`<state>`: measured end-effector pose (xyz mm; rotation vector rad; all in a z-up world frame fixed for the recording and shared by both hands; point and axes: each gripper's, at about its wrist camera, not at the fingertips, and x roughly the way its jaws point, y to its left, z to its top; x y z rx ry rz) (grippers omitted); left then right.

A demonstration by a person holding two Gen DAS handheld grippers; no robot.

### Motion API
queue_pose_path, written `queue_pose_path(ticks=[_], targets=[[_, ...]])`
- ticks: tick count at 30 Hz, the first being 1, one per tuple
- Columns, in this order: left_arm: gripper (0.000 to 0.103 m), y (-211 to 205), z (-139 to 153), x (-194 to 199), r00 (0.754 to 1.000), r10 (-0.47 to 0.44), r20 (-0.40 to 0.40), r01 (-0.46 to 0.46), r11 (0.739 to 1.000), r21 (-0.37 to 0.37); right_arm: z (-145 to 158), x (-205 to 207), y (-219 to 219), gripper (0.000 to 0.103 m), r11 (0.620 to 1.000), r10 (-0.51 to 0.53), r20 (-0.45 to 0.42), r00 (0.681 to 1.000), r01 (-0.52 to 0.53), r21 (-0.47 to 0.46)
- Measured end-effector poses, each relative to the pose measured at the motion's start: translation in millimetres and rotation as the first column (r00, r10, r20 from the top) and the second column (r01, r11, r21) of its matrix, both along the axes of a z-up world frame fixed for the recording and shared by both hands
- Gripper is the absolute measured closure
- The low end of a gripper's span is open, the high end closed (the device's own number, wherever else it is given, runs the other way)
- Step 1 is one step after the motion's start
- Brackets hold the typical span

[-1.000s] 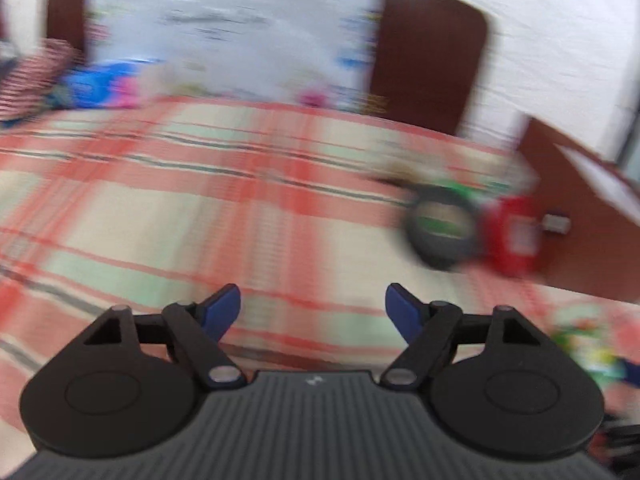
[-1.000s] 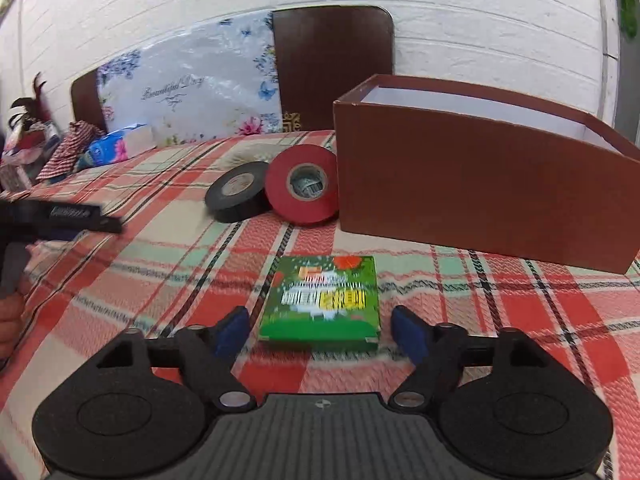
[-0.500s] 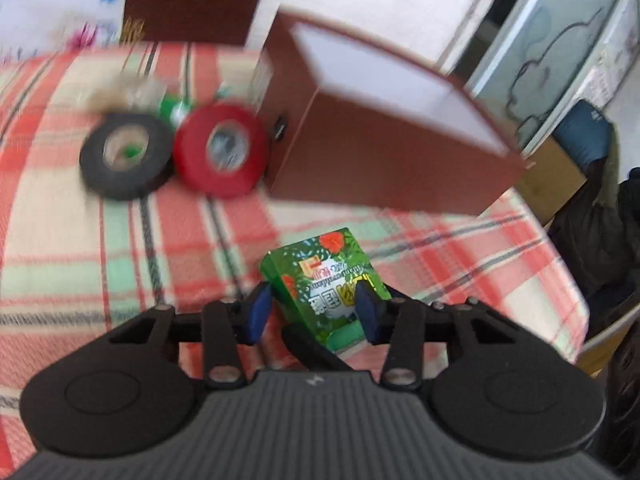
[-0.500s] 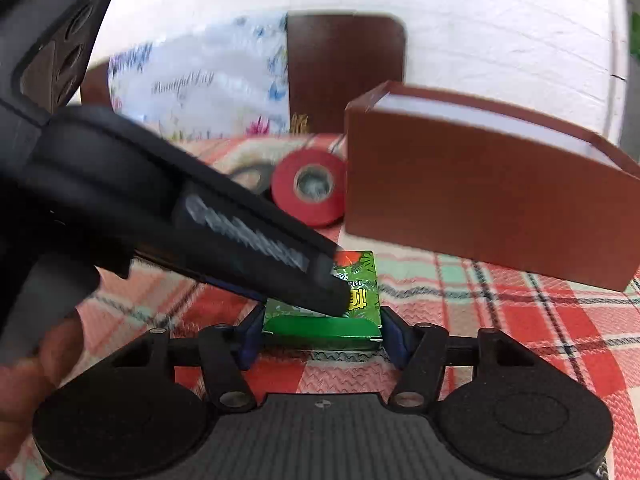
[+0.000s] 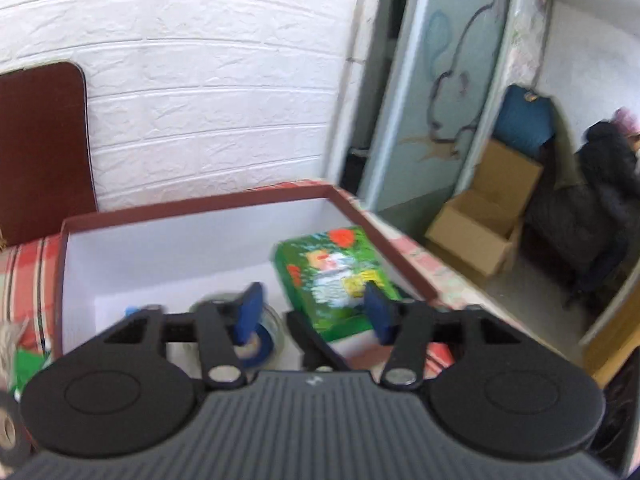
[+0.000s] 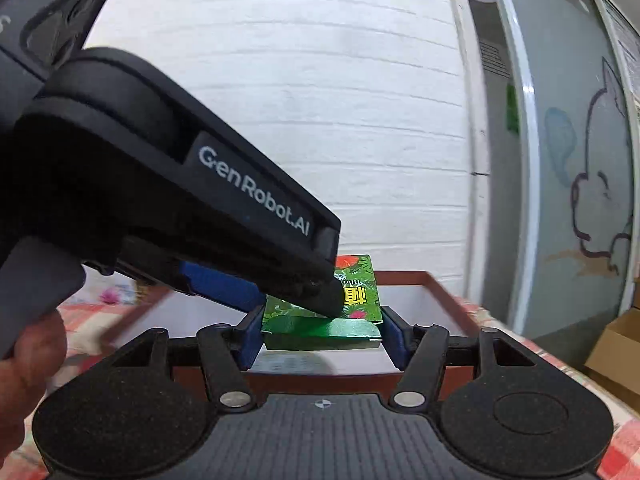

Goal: Organize objects
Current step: 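Grasp the green box with the left tool and drop it into the brown box, then move the left tool to the black tape roll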

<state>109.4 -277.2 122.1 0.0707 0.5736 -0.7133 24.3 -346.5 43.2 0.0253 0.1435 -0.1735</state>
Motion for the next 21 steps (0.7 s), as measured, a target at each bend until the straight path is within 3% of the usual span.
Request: queue_pose_path(ticks=[3,4,8,12,15,18,21], targets=[[0.037,-9.4,-12.7,9.7,0.999,0.053,0.004,-0.053,0.997,0.054,-11.0,22.6,-20.7,0.035,0.999,-0.053,-0.052,0.997,0.053,0.005],[0.037,-2.6,-16.8,8.3,0.999,0.048,0.009,-0.048,0.998,0.038,-14.7,22.6,-24.3,0.035,0.998,-0.058,-0.045,0.997,0.059,0.018],[0.038,20.1,-12.9,-14.8,0.994,0.046,0.096,-0.051,0.998,0.046,-22.1,9.9,-14.6,0.039,1.000,-0.027,0.024,0.999,0.026,0.007],[0.037,68.2,-2.0,-48.8,0.986,0.065,0.155,-0.066,0.998,-0.002,-19.2,-7.2,1.9,0.039,0.998,0.054,0.092,0.994,-0.055,0.011],[0.038,117.2,-9.7,-66.8,0.980,0.152,0.125,-0.149,0.988,-0.028,-19.7,-20.0,23.2,0.039,0.990,0.133,0.083,0.988,-0.137,0.044],[0.038,166.5,-37.7,-68.2,0.963,0.265,0.043,-0.266,0.964,0.018,-26.6,-28.3,47.9,0.039,0.968,0.234,0.010,0.972,-0.234,0.092],[0.038,219.0,-75.6,-58.2,0.907,0.420,-0.038,-0.412,0.903,0.123,-35.8,-19.1,82.1,0.039,0.910,0.394,-0.110,0.913,-0.370,0.187]])
